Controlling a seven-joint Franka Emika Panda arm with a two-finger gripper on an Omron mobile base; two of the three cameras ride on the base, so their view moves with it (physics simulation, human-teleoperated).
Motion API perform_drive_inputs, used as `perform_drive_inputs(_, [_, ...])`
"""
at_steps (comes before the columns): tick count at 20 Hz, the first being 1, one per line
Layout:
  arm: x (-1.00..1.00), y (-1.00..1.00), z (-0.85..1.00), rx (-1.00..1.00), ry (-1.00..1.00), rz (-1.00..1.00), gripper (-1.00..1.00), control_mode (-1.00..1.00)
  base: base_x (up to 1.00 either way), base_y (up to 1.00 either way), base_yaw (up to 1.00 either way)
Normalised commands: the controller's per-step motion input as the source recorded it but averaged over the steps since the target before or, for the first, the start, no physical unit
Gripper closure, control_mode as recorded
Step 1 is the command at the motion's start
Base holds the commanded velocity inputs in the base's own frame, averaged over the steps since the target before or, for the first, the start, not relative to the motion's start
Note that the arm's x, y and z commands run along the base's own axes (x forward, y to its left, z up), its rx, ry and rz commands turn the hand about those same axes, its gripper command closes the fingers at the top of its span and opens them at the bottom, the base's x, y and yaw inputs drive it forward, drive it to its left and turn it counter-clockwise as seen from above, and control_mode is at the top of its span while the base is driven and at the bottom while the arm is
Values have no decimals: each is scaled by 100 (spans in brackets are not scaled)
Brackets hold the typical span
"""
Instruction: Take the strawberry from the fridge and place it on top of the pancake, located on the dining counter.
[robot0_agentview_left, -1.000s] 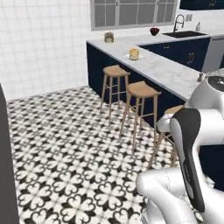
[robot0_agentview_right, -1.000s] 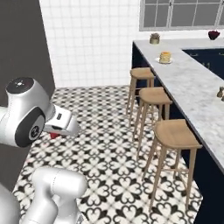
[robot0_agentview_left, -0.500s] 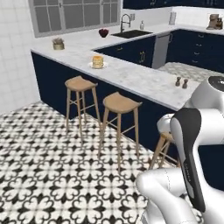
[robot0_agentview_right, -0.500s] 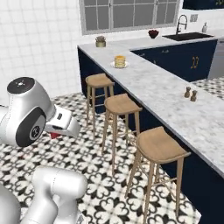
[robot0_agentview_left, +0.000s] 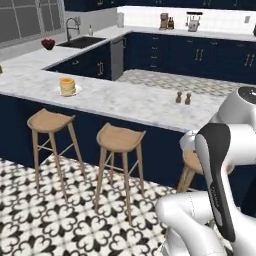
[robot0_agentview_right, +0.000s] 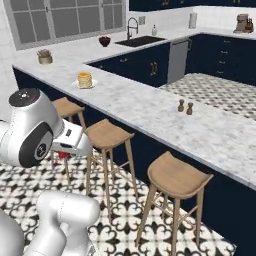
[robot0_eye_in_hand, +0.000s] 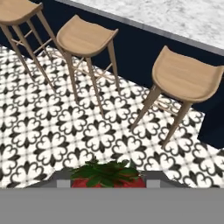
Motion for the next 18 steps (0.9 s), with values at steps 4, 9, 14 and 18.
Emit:
perform_drive_inputs(4, [0,0,0,0,0,0,100,100,69,100,-51])
perform_drive_inputs(9, [0,0,0,0,0,0,100,100,62,100,-45])
perform_drive_inputs(14, [0,0,0,0,0,0,100,100,64,100,-37])
perform_drive_inputs(18, [0,0,0,0,0,0,100,100,57,100,-29])
